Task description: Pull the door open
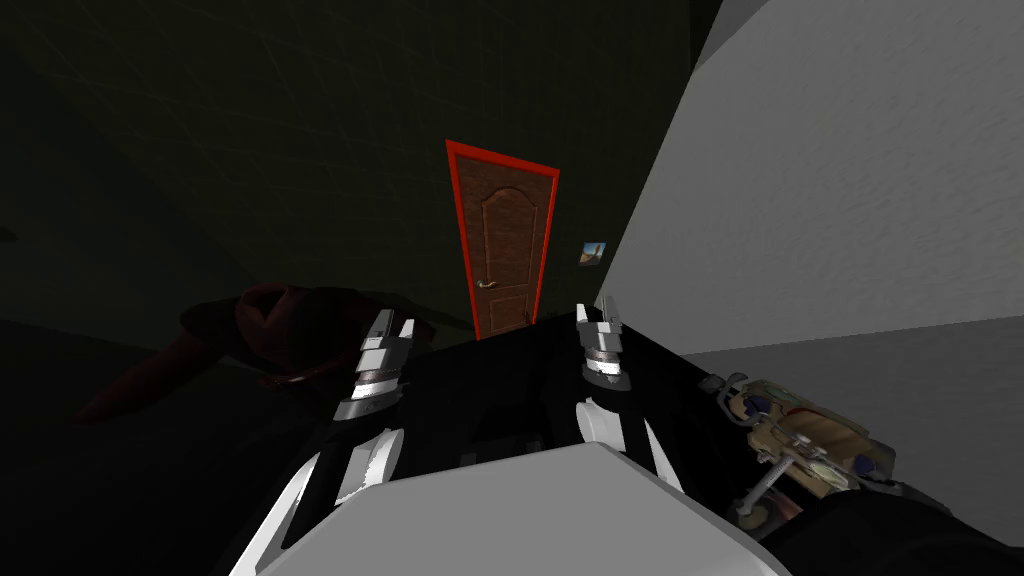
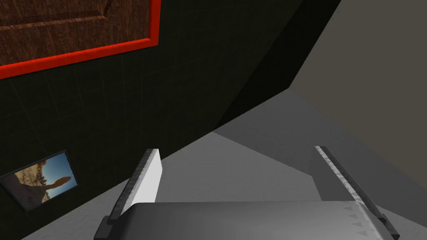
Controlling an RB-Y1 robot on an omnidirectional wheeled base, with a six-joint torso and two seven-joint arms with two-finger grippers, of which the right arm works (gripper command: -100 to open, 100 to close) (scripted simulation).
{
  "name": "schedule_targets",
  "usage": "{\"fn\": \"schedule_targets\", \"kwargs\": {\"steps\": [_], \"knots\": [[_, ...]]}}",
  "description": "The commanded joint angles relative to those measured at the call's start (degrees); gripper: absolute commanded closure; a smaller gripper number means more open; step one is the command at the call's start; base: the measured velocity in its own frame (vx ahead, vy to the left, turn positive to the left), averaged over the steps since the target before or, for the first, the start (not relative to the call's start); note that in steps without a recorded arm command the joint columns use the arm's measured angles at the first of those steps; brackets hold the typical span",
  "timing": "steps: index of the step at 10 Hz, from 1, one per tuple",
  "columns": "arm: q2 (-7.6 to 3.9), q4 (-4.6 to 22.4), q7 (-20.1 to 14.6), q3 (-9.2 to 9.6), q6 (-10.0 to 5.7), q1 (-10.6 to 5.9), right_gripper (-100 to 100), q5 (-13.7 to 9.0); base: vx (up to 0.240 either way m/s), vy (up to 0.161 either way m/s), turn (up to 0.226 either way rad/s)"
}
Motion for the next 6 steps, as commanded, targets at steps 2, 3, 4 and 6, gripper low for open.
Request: {"fn": "schedule_targets", "kwargs": {"steps": [2, 3, 4, 6], "knots": [[-1.01, 3.32, -0.18, 0.16, -0.38, -1.51, -100, -0.28, 0.063, 0.048, 0.034], [-1.24, 4.10, -0.22, 0.20, -0.47, -1.87, -100, -0.34, 0.107, 0.051, 0.016], [-1.72, 5.85, -0.31, 0.28, -0.67, -2.66, -100, -0.49, 0.120, 0.033, 0.031], [-2.29, 8.09, -0.43, 0.39, -0.92, -3.68, -100, -0.68, 0.122, 0.023, 0.028]]}}
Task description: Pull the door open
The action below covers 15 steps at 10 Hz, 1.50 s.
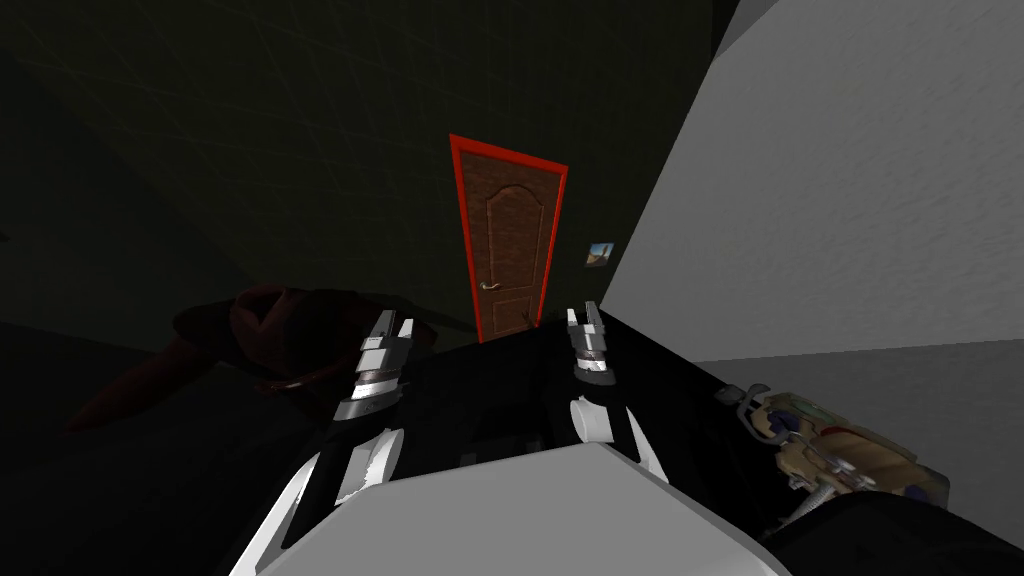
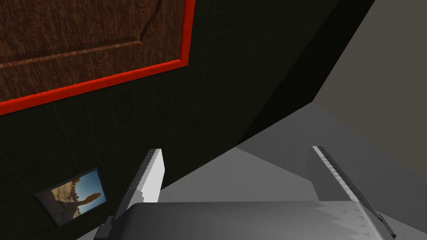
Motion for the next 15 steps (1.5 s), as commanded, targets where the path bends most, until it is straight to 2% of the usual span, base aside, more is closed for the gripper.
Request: {"fn": "schedule_targets", "kwargs": {"steps": [1, 6, 14, 15], "knots": [[-0.49, 2.05, -0.10, -0.05, -0.13, -1.16, -100, -0.19, 0.086, 0.029, 0.015], [-2.07, 8.82, -0.45, 0.27, -0.90, -4.25, -100, -0.76, 0.082, 0.041, 0.030], [-4.80, 21.99, -1.17, 0.91, -2.45, -10.40, -100, -1.90, 0.100, 0.047, 0.036], [-4.80, 22.35, -1.17, 0.91, -2.45, -10.40, -100, -1.90, 0.065, 0.025, 0.008]]}}
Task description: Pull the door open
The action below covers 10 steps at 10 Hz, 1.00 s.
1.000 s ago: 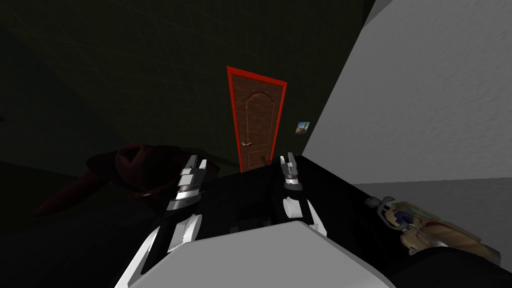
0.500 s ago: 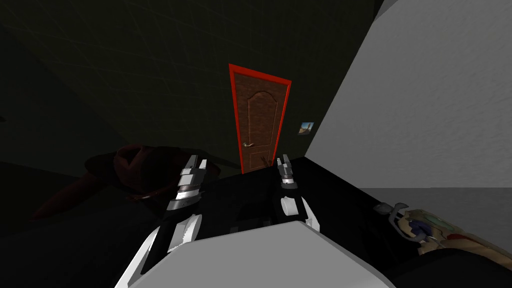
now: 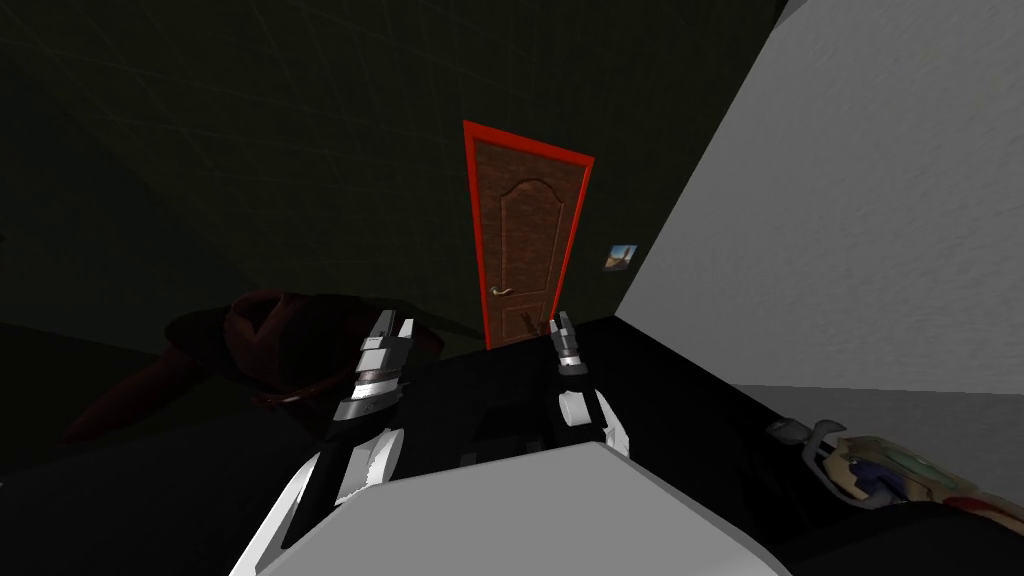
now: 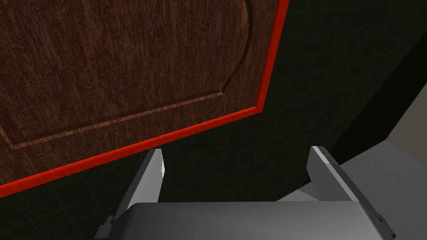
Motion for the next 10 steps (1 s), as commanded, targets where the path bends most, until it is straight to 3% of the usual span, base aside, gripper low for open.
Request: {"fn": "schedule_targets", "kwargs": {"steps": [1, 3, 4, 10], "knots": [[-0.41, 2.49, -0.11, 0.13, -0.54, -0.88, -100, -0.17, 0.057, 0.034, 0.023], [-1.11, 5.97, -0.31, 0.31, -0.97, -2.61, -100, -0.49, 0.092, 0.038, 0.040], [-1.11, 6.30, -0.31, 0.31, -0.97, -2.61, -100, -0.49, 0.072, 0.024, 0.012], [-3.16, 17.99, -0.93, 0.87, -2.31, -7.94, -100, -1.47, 0.092, 0.048, 0.040]]}}
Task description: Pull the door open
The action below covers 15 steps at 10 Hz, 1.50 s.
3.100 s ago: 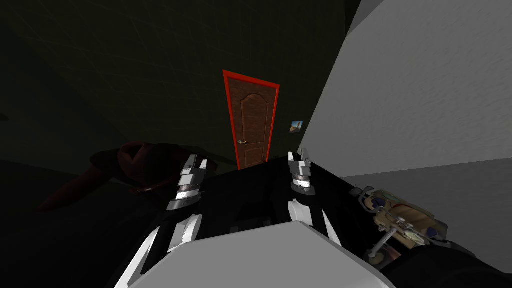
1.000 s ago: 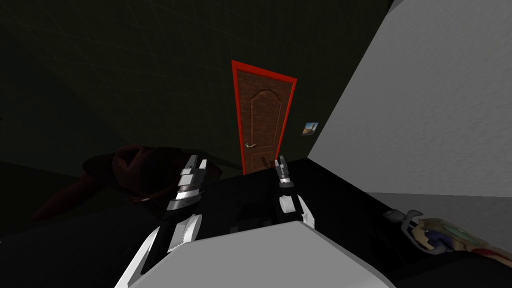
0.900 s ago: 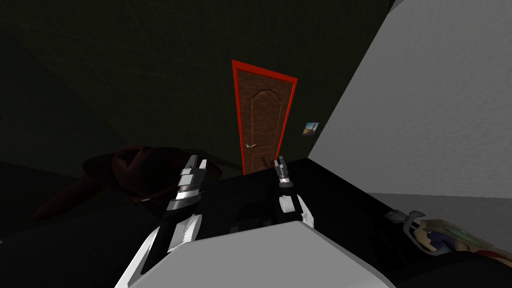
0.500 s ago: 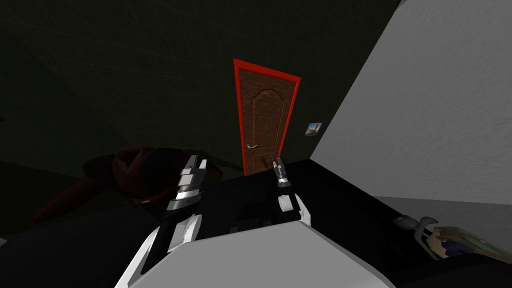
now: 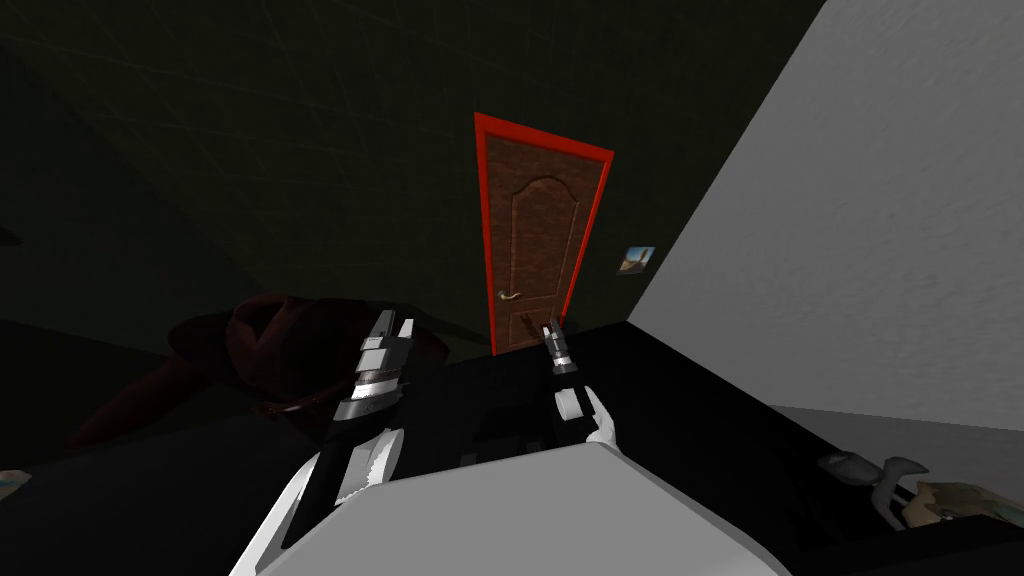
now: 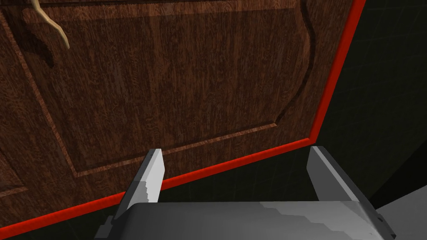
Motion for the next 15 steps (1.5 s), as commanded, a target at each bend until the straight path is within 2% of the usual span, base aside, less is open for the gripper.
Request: {"fn": "schedule_targets", "kwargs": {"steps": [1, 3, 4, 7, 8, 10, 11, 15], "knots": [[-0.60, 2.86, -0.21, 0.14, -0.25, -1.41, -100, -0.29, 0.112, 0.046, 0.045], [-1.26, 6.38, -0.42, 0.33, -0.71, -3.21, -100, -0.63, 0.100, 0.056, 0.038], [-1.26, 7.02, -0.42, 0.33, -0.71, -3.21, -100, -0.63, 0.075, 0.042, 0.010], [-2.23, 12.89, -0.74, 0.61, -1.38, -5.90, -100, -1.12, 0.081, 0.034, 0.039], [-2.23, 12.93, -0.74, 0.61, -1.38, -5.90, -100, -1.12, 0.074, 0.027, 0.010], [-2.84, 16.57, -0.94, 0.80, -1.82, -7.65, -100, -1.45, 0.069, 0.042, 0.034], [-2.84, 16.77, -0.94, 0.80, -1.82, -7.65, -100, -1.45, 0.060, 0.029, 0.008], [-4.02, 24.00, -1.33, 1.15, -2.68, -11.05, -100, -2.07, 0.090, 0.033, 0.036]]}}
